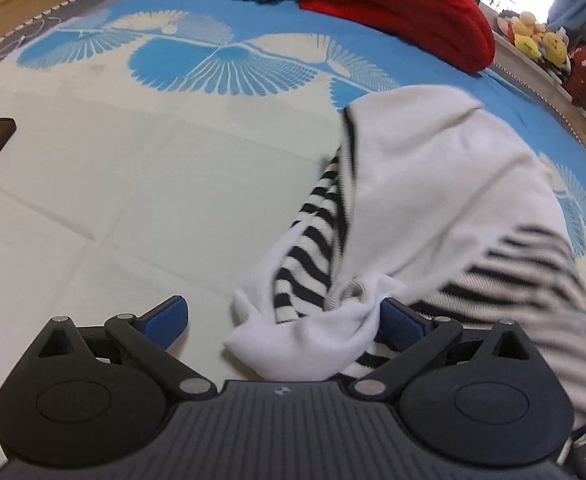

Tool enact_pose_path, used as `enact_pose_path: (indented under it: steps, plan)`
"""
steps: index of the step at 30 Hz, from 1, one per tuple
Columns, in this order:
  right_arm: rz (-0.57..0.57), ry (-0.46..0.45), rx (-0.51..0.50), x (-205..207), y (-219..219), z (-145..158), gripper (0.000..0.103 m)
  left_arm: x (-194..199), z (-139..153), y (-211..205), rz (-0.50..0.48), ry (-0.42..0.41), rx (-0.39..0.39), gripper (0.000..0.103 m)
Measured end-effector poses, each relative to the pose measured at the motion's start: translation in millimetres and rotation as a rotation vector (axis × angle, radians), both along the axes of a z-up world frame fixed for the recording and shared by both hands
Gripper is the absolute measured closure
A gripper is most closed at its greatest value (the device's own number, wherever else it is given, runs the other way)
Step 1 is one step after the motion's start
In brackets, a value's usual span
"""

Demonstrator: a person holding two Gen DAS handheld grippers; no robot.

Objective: Fold small clothes

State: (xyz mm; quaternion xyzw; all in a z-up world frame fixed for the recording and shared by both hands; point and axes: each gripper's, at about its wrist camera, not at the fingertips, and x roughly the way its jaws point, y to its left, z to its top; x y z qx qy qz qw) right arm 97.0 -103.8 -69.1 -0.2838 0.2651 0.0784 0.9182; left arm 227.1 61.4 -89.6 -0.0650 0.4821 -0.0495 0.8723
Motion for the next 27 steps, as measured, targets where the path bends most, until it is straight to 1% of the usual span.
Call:
enact_pose_path:
  steps: [2, 3, 4, 5, 6, 8, 9, 10, 11, 13, 15, 16, 17, 18, 19, 20, 21, 22, 23, 24, 25, 26, 27]
  plan:
    - [0.068, 0.000, -0.179, -10, -2, -35, 0.088, 2, -4, 1, -0.019, 0.012, -0.013, 0.000]
    - [0.096, -0.027, -0.233, -17, -2, -45, 0.088, 3, -5, 0, -0.009, 0.015, -0.011, 0.000]
    - [0.124, -0.064, -0.273, -20, 0, -52, 0.085, 2, -5, 0, -0.001, 0.013, -0.002, 0.000]
    - [0.136, -0.074, -0.277, -22, 0, -51, 0.082, 2, -5, 1, 0.004, 0.011, -0.001, 0.000]
    - [0.134, -0.065, -0.252, -23, 0, -45, 0.078, 1, -4, 1, 0.007, 0.010, -0.005, 0.000]
    - [0.128, -0.011, -0.127, -22, -10, -22, 0.066, -1, -4, 2, 0.004, 0.007, -0.005, 0.000]
    - [0.109, 0.018, -0.021, -20, -19, -5, 0.062, -2, -2, 1, 0.003, 0.004, -0.004, 0.000]
    - [0.093, 0.039, 0.095, -20, -28, 13, 0.056, -3, -1, 0, -0.001, 0.001, -0.004, 0.000]
    - [0.082, 0.044, 0.191, -24, -37, 28, 0.055, -3, -1, 0, -0.005, 0.000, -0.004, 0.000]
    - [0.064, 0.013, 0.363, -22, -52, 58, 0.055, -3, 0, -1, -0.005, 0.000, -0.001, 0.000]
    - [0.034, -0.017, 0.452, -12, -58, 73, 0.060, -3, 0, -2, 0.000, 0.004, -0.006, 0.000]
    - [0.018, -0.002, 0.451, -3, -55, 71, 0.079, -3, 0, -2, 0.003, 0.005, -0.006, 0.000]
    - [0.014, 0.041, 0.425, 10, -51, 61, 0.097, -3, 0, -2, 0.004, 0.006, -0.006, 0.000]
    - [0.013, 0.106, 0.385, 22, -46, 46, 0.098, -4, 1, -2, 0.007, 0.006, -0.008, 0.000]
    - [0.012, 0.190, 0.322, 31, -38, 20, 0.099, -4, 1, -2, 0.008, 0.007, -0.010, 0.000]
    - [0.034, 0.197, 0.260, 28, -30, -1, 0.100, -4, 1, -1, 0.007, 0.008, -0.018, 0.000]
    - [0.065, 0.130, 0.191, 16, -21, -9, 0.101, -5, 2, 1, 0.016, 0.006, -0.027, 0.000]
    - [0.094, 0.095, 0.109, 7, -12, -13, 0.101, -7, 4, 3, 0.020, 0.001, -0.038, 0.000]
    - [0.101, 0.097, 0.091, 2, -9, -12, 0.101, -10, 7, 4, 0.017, -0.007, -0.052, 0.000]
    - [0.105, 0.113, 0.115, 1, -12, -7, 0.102, -13, 10, 6, 0.008, -0.020, -0.059, 0.000]
    - [0.110, 0.129, 0.157, 2, -18, 2, 0.102, -14, 12, 6, 0.004, -0.026, -0.049, 0.000]
    - [0.109, 0.134, 0.208, 4, -27, 13, 0.099, -15, 12, 6, 0.006, -0.027, -0.034, 0.000]
    - [0.102, 0.129, 0.255, 10, -38, 25, 0.096, -15, 12, 7, 0.008, -0.026, -0.035, 0.000]
